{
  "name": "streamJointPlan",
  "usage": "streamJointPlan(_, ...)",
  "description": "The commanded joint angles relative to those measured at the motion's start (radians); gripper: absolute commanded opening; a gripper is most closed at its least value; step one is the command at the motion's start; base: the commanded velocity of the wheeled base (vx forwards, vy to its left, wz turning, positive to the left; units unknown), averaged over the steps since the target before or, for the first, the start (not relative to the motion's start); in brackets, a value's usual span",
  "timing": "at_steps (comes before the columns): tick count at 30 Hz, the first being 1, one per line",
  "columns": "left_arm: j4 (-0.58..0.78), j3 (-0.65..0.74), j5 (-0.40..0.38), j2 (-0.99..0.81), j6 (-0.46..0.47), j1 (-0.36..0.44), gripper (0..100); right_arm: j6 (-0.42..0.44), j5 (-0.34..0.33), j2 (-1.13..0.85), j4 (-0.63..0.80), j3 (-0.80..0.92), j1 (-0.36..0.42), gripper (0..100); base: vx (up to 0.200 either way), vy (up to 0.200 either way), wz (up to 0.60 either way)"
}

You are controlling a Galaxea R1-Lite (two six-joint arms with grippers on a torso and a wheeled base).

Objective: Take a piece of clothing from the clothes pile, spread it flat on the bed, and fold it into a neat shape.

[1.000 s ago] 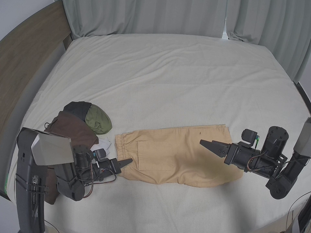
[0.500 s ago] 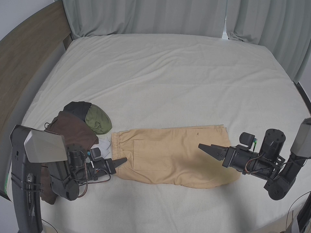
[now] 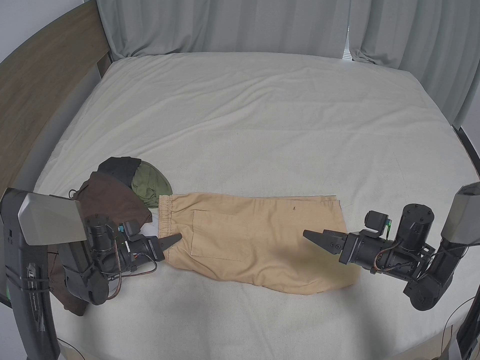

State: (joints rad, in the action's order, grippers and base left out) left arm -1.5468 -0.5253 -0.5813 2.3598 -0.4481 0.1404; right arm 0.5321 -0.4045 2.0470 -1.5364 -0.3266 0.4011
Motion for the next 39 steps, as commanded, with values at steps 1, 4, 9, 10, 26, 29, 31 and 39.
streamJointPlan(1, -0.001, 0.019, -0.005, -0.043, -0.001, -0.019, 0, 0.0, -0.001, 0.01, -0.001, 0.0, 0.001, 100, 0.0, 0.0, 0.0)
streamJointPlan(4, -0.001, 0.028, -0.005, -0.048, 0.0, -0.027, 0, 0.0, 0.001, 0.016, -0.001, 0.001, 0.007, 100, 0.0, 0.0, 0.0)
streamJointPlan(9, -0.001, 0.039, -0.008, -0.066, 0.0, -0.032, 0, -0.001, 0.003, 0.024, -0.001, 0.009, 0.015, 100, 0.0, 0.0, 0.0)
streamJointPlan(10, -0.001, 0.041, -0.008, -0.07, 0.0, -0.032, 0, -0.001, 0.003, 0.024, -0.002, 0.009, 0.016, 100, 0.0, 0.0, 0.0)
streamJointPlan(26, -0.001, 0.107, -0.071, -0.145, 0.002, -0.107, 0, -0.001, 0.004, 0.032, -0.001, 0.014, 0.041, 100, 0.0, 0.0, 0.0)
streamJointPlan(29, -0.001, 0.116, -0.075, -0.155, 0.002, -0.127, 0, -0.001, 0.004, 0.038, -0.002, 0.015, 0.05, 100, 0.0, 0.0, 0.0)
streamJointPlan(31, -0.001, 0.125, -0.077, -0.162, 0.002, -0.131, 0, -0.001, 0.01, 0.039, -0.002, 0.015, 0.05, 100, 0.0, 0.0, 0.0)
streamJointPlan(39, -0.001, 0.142, -0.115, -0.169, 0.005, -0.174, 0, -0.001, 0.015, 0.039, -0.002, 0.015, 0.05, 100, 0.0, 0.0, 0.0)
